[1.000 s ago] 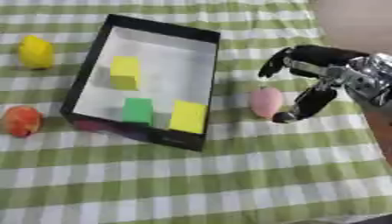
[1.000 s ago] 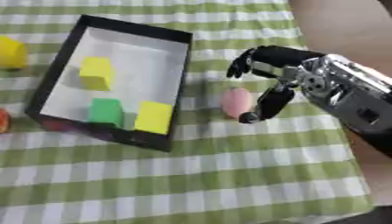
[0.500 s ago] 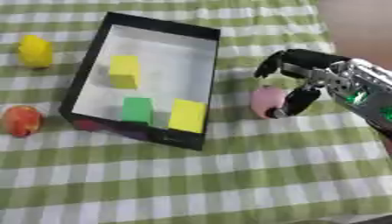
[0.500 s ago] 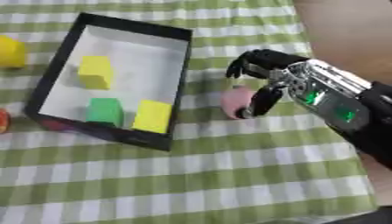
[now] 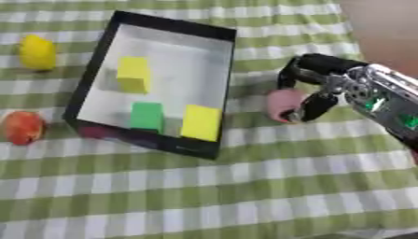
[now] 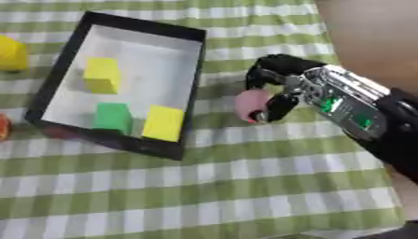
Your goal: Pick up objects on the table and place them in the box.
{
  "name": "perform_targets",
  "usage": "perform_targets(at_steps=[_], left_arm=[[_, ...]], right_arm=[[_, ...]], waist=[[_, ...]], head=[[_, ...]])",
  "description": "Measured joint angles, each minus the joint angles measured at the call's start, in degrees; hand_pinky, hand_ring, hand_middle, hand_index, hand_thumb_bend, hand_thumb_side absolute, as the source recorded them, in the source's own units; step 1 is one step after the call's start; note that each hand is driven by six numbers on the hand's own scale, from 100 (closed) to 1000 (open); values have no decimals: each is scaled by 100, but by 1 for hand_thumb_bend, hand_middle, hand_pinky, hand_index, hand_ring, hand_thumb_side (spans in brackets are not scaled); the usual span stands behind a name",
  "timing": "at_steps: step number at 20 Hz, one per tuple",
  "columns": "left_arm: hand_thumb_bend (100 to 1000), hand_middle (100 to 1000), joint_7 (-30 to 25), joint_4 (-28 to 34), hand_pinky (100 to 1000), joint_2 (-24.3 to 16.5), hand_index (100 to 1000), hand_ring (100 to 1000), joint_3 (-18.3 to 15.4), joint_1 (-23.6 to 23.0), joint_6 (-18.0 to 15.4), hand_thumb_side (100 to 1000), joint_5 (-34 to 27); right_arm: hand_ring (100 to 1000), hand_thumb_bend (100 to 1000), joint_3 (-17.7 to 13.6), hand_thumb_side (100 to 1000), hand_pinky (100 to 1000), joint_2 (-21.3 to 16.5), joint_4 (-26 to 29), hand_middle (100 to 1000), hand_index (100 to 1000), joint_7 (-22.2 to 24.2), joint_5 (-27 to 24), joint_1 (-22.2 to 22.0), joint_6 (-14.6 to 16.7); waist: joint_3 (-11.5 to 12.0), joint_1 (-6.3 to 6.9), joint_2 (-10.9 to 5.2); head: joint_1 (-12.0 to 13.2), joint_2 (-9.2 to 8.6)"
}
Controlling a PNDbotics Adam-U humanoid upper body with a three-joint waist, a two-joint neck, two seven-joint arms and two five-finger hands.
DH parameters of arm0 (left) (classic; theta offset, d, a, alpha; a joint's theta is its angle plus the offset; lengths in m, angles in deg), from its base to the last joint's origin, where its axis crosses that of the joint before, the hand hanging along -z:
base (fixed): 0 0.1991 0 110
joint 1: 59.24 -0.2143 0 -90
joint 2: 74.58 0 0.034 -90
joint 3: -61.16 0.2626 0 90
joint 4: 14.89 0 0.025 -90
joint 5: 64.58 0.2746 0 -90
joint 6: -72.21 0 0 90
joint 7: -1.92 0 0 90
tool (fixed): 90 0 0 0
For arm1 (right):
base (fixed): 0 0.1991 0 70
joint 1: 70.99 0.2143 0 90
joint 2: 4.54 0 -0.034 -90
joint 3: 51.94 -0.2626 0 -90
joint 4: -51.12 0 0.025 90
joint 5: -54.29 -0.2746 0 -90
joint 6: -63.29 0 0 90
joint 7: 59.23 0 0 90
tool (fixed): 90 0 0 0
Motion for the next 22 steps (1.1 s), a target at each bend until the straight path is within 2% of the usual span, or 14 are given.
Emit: perform_targets(at_steps=[6,10,11,12,17,20,21,22], left_arm=[[845,730,0,0,761,0,865,735,0,-3,0,644,2],[844,731,0,0,761,-3,865,736,0,-18,0,645,4],[843,731,-1,0,760,-6,864,736,0,-20,0,645,4],[843,731,-6,0,761,-8,865,736,1,-22,4,644,6],[844,731,-31,0,760,-71,865,737,6,-39,15,644,17],[844,731,-33,-2,760,-120,865,737,28,-55,16,644,30],[842,731,-33,-2,760,-134,865,737,31,-71,16,647,32],[843,731,-33,-4,760,-155,865,737,31,-88,16,644,33]], right_arm=[[645,380,-234,100,782,-421,756,434,529,57,-405,-172,-87],[644,381,-389,100,783,-735,904,441,538,58,-634,51,-31],[645,246,-417,100,785,-821,909,445,539,45,-687,175,22],[645,383,-424,100,785,-904,910,444,540,38,-745,346,93],[648,389,-306,100,796,-1044,940,452,549,233,-952,1445,424],[651,392,-35,100,802,-965,941,455,551,665,-1023,2105,458],[652,347,67,100,803,-890,943,455,552,872,-1050,2342,448],[652,390,164,100,804,-793,948,456,553,1086,-1070,2579,427]], waist=[[-38,-1,0],[-52,-2,-7],[-52,-2,-7],[-55,-2,-7],[-102,-20,-15],[-133,-80,-71],[-147,-87,-90],[-161,-91,-97]], head=[[26,0],[28,0],[26,0],[24,0],[11,0],[-3,0],[-3,0],[-2,0]])
